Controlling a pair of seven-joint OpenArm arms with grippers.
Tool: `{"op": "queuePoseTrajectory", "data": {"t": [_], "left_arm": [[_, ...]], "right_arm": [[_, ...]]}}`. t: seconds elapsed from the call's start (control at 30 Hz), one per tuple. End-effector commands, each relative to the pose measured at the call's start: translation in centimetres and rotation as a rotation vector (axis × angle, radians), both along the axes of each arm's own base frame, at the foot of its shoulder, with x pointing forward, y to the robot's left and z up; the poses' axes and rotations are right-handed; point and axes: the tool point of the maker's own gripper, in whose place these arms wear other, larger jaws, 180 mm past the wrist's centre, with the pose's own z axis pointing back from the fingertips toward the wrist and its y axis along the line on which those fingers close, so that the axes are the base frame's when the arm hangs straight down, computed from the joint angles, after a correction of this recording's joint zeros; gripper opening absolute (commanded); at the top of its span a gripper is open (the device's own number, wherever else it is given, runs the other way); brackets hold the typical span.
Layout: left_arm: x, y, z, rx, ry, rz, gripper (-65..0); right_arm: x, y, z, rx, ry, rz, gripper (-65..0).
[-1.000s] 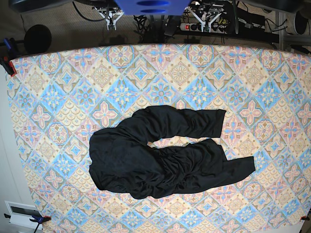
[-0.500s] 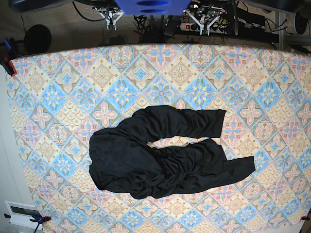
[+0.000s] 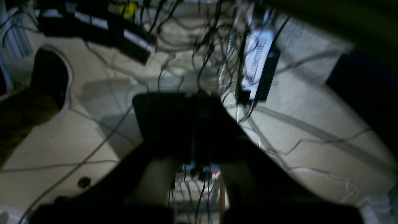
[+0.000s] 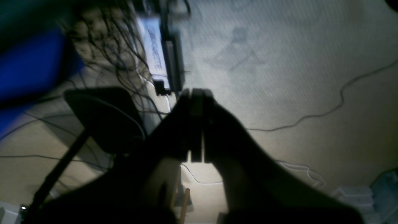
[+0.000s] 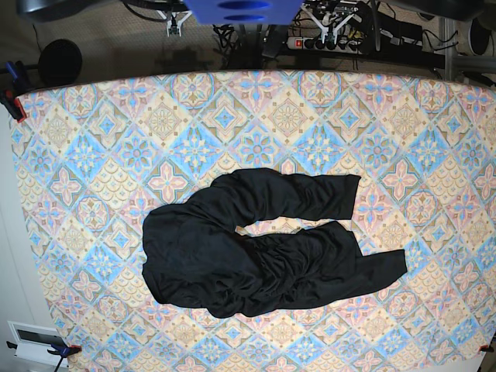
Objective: Layout the t-shirt on the table in an organized manner, then fold the t-shirt properly
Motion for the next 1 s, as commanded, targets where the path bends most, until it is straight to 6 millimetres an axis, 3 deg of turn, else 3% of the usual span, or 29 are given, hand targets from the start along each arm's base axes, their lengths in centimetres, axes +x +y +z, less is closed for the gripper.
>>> {"op": "queuePoseTrajectory", "data": {"t": [0.0,0.13,0.43,0.67,0.73,0.8,0.97], "left_arm": [[-1.4,0.9,0.2,0.018,0.022,-0.003,-64.8],[-3.8,4.1,1.0,0.063,0.032,-0.019,-64.8],[-4.4,7.8,5.6,0.105,-0.117,-0.116,-64.8],[-5.1,7.9,8.4,0.095,-0.169,-0.161,-64.8],[-4.9,7.5,9.3,0.086,-0.194,-0.172,-64.8],[-5.0,7.1,10.2,0.079,-0.213,-0.177,-64.8],[-4.4,6.7,12.3,0.064,-0.258,-0.208,-64.8]], "right_arm": [[0.3,-0.6,0.3,-0.01,-0.03,-0.002,-65.0],[-0.9,-0.8,1.3,-0.017,-0.057,0.01,-64.9],[-1.1,-1.5,3.4,-0.035,-0.13,0.021,-64.9],[-2.0,-1.5,5.1,-0.019,-0.133,-0.075,-65.0],[-1.7,-2.6,5.8,-0.019,-0.144,-0.117,-65.0],[0.4,-5.0,6.8,-0.038,-0.198,-0.124,-65.0],[-0.1,-5.2,8.7,-0.023,-0.217,-0.156,-65.0]]}}
